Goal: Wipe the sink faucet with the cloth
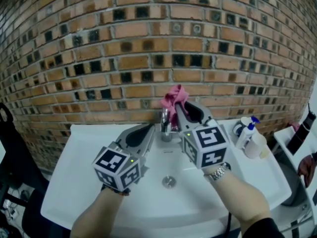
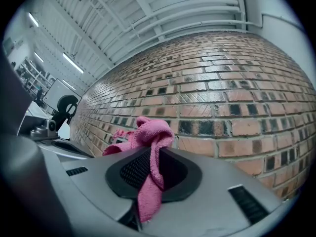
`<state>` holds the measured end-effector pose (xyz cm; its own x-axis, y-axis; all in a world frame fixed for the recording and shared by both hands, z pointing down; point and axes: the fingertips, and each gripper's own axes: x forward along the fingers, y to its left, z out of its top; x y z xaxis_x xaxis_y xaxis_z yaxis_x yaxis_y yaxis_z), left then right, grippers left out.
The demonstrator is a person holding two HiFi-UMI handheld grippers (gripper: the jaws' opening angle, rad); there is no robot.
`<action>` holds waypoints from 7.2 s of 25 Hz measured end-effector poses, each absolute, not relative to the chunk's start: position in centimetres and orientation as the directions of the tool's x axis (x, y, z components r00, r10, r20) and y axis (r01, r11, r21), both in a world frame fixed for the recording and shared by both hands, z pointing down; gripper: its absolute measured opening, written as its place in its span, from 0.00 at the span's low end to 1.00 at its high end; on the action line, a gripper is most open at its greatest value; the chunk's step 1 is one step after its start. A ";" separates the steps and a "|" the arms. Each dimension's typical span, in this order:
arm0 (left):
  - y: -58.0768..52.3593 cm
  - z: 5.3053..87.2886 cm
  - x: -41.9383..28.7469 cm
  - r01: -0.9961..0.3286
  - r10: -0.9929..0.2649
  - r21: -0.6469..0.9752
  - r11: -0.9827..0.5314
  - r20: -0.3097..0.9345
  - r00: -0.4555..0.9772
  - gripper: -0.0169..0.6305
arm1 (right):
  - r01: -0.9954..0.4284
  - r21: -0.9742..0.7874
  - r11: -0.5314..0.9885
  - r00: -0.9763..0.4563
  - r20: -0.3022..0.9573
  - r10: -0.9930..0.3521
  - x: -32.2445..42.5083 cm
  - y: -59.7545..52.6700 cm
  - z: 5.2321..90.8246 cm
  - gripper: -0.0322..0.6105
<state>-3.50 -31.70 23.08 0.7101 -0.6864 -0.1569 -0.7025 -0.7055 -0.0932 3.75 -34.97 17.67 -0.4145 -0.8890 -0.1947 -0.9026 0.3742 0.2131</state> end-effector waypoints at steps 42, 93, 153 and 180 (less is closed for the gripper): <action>-32.4 25.0 -4.1 -0.711 -0.704 -0.087 -0.698 -0.102 0.703 0.03 | -0.918 0.237 0.318 -0.310 0.073 -0.948 4.9 -42.4 28.4 0.13; -31.8 25.6 -3.5 -0.701 -0.696 -0.104 -0.706 -0.081 0.713 0.03 | -0.909 0.245 0.338 -0.260 0.300 -0.918 9.6 -39.1 37.5 0.13; -30.8 29.9 -0.2 -0.448 -0.448 0.037 -0.893 0.020 0.894 0.48 | -0.777 0.217 0.591 -0.583 0.109 -0.805 3.3 -29.4 27.8 0.13; -25.2 26.5 -3.6 -0.462 -0.463 -0.191 -0.866 -0.042 0.885 0.13 | -0.603 0.355 0.715 -0.754 0.039 -0.655 -2.6 -24.1 25.6 0.16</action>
<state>-3.58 -25.22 26.46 0.8853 -0.4631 -0.0424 -0.4621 -0.8660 -0.1913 -2.57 -24.14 25.63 -0.7542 -0.6554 0.0391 -0.6027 0.7147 0.3549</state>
